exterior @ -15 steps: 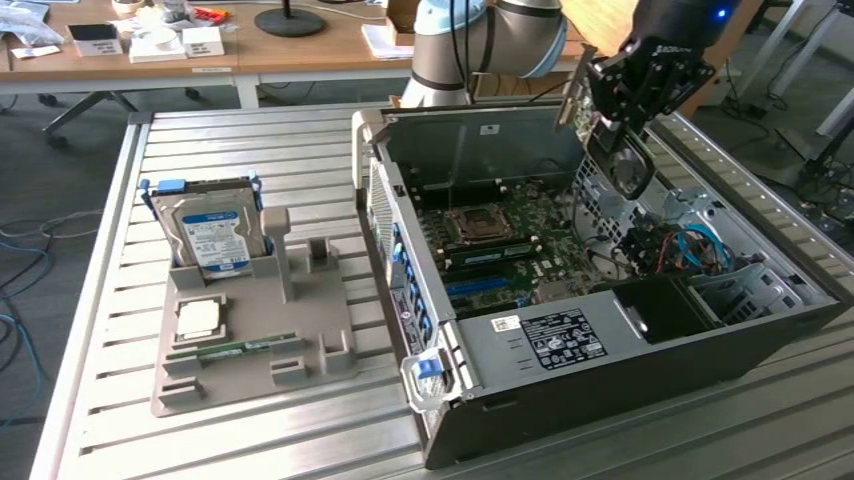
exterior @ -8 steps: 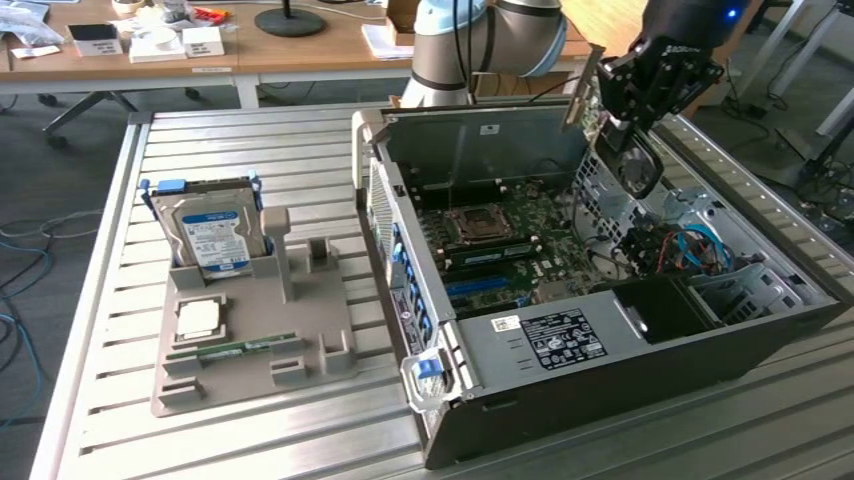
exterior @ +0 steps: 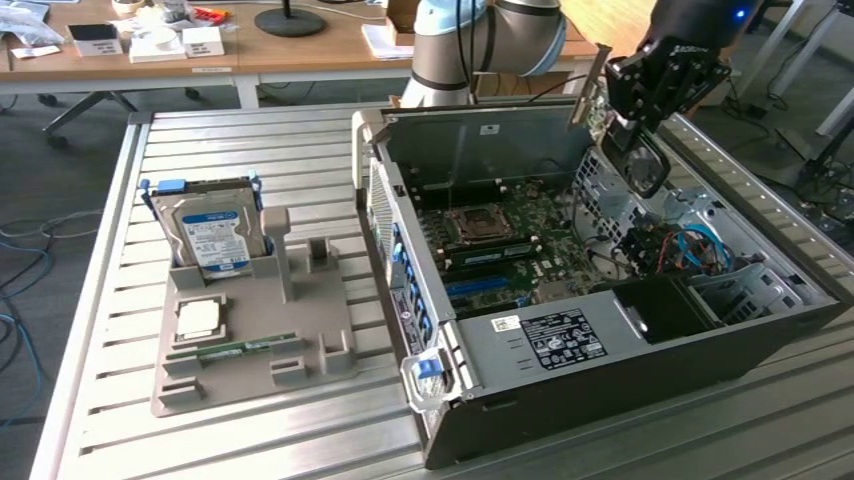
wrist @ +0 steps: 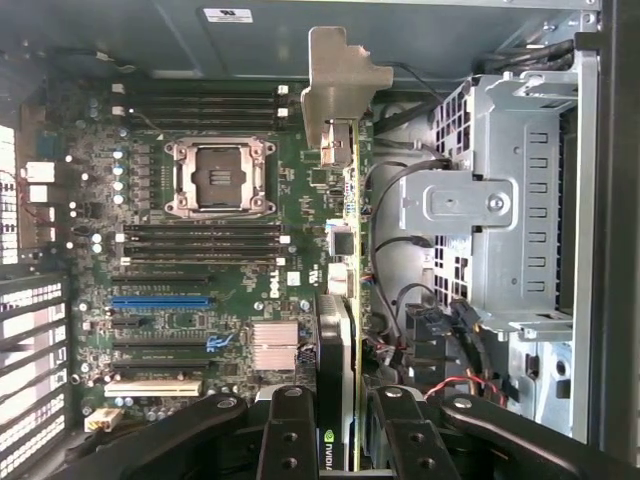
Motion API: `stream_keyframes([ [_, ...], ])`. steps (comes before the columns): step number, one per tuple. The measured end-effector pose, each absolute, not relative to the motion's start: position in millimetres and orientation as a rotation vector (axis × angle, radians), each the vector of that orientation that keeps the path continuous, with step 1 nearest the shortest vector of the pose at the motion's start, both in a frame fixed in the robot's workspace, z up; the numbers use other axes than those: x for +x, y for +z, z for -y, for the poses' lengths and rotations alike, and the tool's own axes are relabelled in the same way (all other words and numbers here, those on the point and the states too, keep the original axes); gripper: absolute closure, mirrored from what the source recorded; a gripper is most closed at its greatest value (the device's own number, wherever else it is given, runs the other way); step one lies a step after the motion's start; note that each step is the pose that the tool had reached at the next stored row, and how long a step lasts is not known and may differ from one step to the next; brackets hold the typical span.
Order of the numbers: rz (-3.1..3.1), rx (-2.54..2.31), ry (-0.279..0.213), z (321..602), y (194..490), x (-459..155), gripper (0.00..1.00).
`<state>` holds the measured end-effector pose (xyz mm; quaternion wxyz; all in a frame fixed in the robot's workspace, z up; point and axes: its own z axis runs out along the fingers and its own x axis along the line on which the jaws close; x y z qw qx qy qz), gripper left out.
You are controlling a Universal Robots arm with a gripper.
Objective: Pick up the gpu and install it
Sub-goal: 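Pick up the gpu and move the gpu toward the slot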
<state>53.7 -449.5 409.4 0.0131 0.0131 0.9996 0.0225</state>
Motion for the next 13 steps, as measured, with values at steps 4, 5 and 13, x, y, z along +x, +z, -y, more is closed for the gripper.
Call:
stream_keyframes([
  [4,-3.114,0.041,0.07,450,409,59,0.73],
  [5,-3.114,0.041,0.07,450,409,60,0.73],
  [13,-3.114,0.041,0.07,450,409,69,0.73],
])
